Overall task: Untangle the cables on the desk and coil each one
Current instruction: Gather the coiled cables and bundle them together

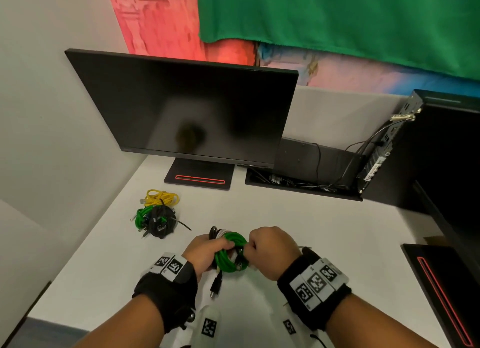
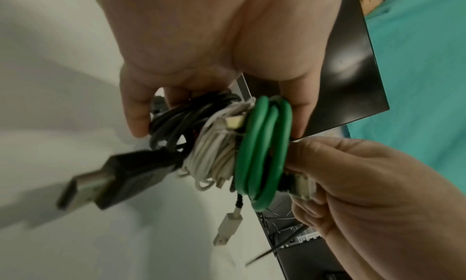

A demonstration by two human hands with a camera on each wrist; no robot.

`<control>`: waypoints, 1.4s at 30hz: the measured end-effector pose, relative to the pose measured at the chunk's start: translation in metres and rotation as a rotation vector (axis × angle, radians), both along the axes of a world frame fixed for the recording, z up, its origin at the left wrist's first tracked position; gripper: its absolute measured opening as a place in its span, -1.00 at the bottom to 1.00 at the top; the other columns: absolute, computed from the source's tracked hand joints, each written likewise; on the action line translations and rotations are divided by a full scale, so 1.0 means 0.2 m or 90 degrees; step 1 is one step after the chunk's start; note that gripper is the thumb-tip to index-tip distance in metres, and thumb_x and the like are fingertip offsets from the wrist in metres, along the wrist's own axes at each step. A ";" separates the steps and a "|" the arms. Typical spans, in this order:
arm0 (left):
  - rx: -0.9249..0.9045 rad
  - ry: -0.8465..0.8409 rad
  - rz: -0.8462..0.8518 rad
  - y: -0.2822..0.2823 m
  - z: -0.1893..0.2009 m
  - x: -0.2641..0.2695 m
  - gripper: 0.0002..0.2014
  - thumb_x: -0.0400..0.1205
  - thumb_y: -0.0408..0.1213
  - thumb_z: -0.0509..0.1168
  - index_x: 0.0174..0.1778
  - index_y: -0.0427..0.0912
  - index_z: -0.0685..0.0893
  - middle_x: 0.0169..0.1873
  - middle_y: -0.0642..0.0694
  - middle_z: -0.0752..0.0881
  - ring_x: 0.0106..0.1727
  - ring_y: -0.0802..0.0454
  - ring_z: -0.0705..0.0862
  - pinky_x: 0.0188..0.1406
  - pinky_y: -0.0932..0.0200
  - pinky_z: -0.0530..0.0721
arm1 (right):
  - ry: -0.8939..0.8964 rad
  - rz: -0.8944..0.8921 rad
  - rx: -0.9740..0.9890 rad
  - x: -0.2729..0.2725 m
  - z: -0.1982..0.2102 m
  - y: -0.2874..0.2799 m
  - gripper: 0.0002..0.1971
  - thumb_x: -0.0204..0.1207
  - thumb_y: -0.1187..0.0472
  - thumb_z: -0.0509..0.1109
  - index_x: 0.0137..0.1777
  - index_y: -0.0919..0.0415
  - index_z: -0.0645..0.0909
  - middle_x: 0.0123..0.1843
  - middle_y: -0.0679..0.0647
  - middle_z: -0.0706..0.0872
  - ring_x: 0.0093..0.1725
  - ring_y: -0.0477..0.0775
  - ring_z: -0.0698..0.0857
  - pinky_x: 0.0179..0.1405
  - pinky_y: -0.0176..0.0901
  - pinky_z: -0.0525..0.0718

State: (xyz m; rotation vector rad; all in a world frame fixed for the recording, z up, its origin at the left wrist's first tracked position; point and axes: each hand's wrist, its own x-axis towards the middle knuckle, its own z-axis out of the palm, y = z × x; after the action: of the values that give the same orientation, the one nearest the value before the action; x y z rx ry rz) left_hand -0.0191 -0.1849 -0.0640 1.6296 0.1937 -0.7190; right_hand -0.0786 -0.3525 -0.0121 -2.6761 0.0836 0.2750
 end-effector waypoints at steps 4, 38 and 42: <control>-0.037 0.038 0.009 0.01 0.01 -0.01 -0.77 0.57 -0.10 0.37 -0.06 -0.20 0.79 -0.20 -0.18 0.83 -0.17 -0.02 0.77 -0.22 0.11 0.72 | 0.058 0.024 0.019 0.06 -0.05 0.07 -0.70 0.65 0.10 0.22 -0.34 0.11 0.48 -0.40 -0.02 0.52 -0.35 0.07 0.55 -0.49 -0.19 0.33; 0.344 -0.347 -0.235 0.06 0.19 0.11 -0.93 0.62 -0.31 0.38 -0.08 -0.14 0.78 -0.21 -0.08 0.75 -0.24 0.12 0.63 -0.14 0.27 0.59 | 0.399 -0.048 0.337 -0.08 -0.13 -0.46 -0.75 0.35 0.27 0.24 -0.02 0.14 0.67 -0.18 -0.01 0.87 -0.20 -0.09 0.81 -0.29 -0.26 0.64; 0.185 -0.287 -0.194 0.06 0.17 0.11 -0.92 0.54 -0.39 0.48 -0.19 -0.11 0.79 -0.27 -0.17 0.80 -0.35 0.19 0.67 -0.19 0.32 0.67 | 0.405 -0.061 0.587 -0.10 -0.10 -0.49 -0.52 0.12 0.46 0.14 -0.05 0.39 0.79 0.01 0.34 0.84 -0.03 0.21 0.83 -0.09 -0.08 0.74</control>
State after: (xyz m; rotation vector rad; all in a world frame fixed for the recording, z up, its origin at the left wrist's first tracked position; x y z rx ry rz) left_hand 0.0033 -0.1733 -0.0302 2.0823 -0.2943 -0.5460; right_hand -0.0983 -0.4501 -0.0312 -1.5972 0.2153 0.8768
